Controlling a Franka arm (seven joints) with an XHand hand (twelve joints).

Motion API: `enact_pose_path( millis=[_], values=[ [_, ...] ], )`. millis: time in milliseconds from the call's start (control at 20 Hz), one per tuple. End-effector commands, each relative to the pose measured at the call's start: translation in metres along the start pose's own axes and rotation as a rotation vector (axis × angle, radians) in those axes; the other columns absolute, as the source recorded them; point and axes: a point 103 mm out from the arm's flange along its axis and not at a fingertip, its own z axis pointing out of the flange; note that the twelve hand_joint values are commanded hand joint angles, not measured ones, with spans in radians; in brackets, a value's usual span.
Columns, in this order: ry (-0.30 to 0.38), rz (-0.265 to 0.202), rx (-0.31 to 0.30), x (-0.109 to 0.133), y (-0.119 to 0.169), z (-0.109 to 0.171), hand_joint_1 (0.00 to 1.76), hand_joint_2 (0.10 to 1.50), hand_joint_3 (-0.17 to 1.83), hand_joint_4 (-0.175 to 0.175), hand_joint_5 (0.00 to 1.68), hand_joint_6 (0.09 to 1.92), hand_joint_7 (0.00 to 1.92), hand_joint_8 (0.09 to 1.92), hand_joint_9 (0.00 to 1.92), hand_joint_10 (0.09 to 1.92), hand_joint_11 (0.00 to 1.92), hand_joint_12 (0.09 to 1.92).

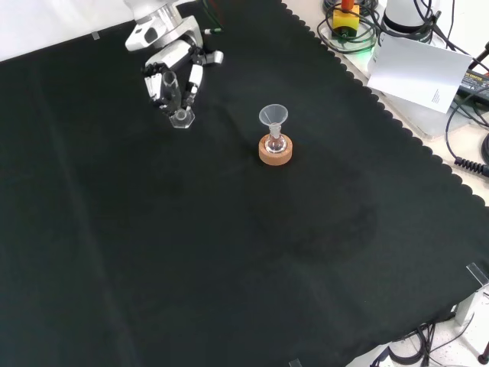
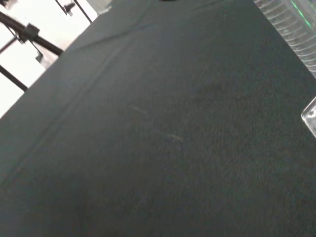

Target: Put the graduated cylinder back on the table.

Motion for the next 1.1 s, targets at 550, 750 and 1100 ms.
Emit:
enact_pose_path(
  millis=[550, 750, 1100],
  values=[
    [0.142, -0.070, -0.060, -0.028, 0.040, 0.019, 1.25, 1.13, 0.00, -0.175, 0.93, 1.07, 0.96, 1.06, 1.36, 0.09, 1.20, 0.76],
    [0.163, -0.076, -0.062, -0.030, 0.043, 0.024, 1.25, 1.13, 0.00, -0.175, 0.93, 1.07, 0.96, 1.07, 1.36, 0.09, 1.20, 0.76],
    [0.179, -0.070, -0.043, -0.032, 0.045, 0.033, 1.25, 1.14, 0.00, -0.175, 0.92, 1.08, 0.95, 1.07, 1.36, 0.09, 1.20, 0.76]
  ],
)
